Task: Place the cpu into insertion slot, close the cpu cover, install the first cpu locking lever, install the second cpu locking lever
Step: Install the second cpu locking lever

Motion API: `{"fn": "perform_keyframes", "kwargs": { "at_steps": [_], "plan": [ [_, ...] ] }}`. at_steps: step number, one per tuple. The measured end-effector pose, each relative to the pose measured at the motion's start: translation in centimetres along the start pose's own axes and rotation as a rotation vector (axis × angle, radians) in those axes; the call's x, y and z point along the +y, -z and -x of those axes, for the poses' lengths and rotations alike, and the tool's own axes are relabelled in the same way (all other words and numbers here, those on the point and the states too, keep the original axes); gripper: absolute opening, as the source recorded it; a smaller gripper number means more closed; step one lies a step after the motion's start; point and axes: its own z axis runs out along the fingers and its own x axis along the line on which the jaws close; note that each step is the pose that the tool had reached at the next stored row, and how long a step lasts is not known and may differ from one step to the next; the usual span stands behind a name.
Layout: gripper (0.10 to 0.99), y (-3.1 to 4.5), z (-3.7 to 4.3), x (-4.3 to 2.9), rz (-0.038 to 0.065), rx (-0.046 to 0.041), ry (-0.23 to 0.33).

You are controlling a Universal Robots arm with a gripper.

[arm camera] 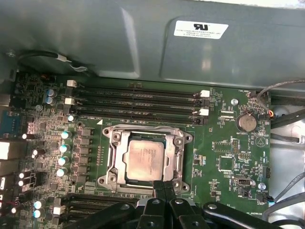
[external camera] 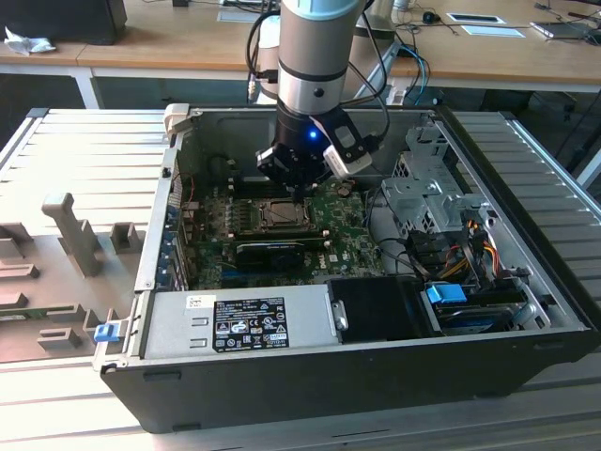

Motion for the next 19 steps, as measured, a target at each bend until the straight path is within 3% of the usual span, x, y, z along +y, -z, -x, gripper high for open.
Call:
{"fn": "perform_keyframes", "kwargs": {
  "at_steps": [19],
  "plan": [
    [0.106, 0.09, -0.06, -0.88, 0.000, 0.0000, 0.000]
  ]
}}
